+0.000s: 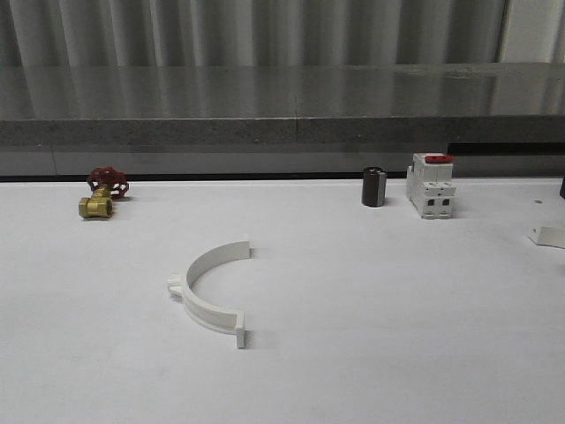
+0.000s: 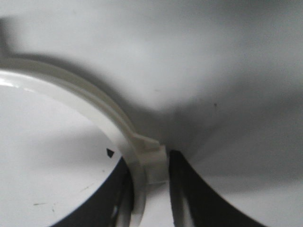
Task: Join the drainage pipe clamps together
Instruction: 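Grasp the other white clamp half's tab with the right gripper, then carry the clamp half toward the placed half with the right gripper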
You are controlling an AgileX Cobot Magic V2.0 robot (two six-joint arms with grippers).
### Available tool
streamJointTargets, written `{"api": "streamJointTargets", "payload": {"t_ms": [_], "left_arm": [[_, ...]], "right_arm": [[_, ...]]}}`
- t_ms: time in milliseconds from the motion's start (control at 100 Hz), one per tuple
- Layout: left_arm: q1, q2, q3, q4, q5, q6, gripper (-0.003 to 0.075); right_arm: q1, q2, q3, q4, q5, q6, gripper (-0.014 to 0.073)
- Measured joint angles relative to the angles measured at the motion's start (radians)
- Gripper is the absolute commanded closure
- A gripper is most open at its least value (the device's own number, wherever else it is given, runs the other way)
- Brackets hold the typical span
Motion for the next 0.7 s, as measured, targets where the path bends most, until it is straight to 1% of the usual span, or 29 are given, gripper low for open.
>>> {"api": "streamJointTargets", "payload": {"t_ms": [120, 190, 280, 400, 540, 700], "left_arm": [[0.0, 0.0, 0.0, 0.0, 0.0, 0.0, 0.074], [0.0, 0.0, 0.0, 0.0, 0.0, 0.0, 0.074], [0.0, 0.0, 0.0, 0.0, 0.0, 0.0, 0.074], [0.0, 0.0, 0.0, 0.0, 0.0, 0.0, 0.074], [0.0, 0.0, 0.0, 0.0, 0.0, 0.0, 0.074], [0.0, 0.0, 0.0, 0.0, 0.0, 0.0, 0.074]], "right_arm": [[0.0, -0.003, 0.0, 0.01, 0.014, -0.003, 0.0469], [0.005, -0.022, 0.0, 0.038, 0.025, -0.003, 0.0469], [0.038, -0.063, 0.0, 0.059, 0.043, 0.008, 0.0469], [0.126, -0.111, -0.002, 0.069, 0.072, 0.073, 0.0469], [0.256, -0.128, -0.002, 0.076, 0.103, 0.171, 0.0469], [0.399, -0.128, -0.002, 0.081, 0.098, 0.274, 0.0469]]}}
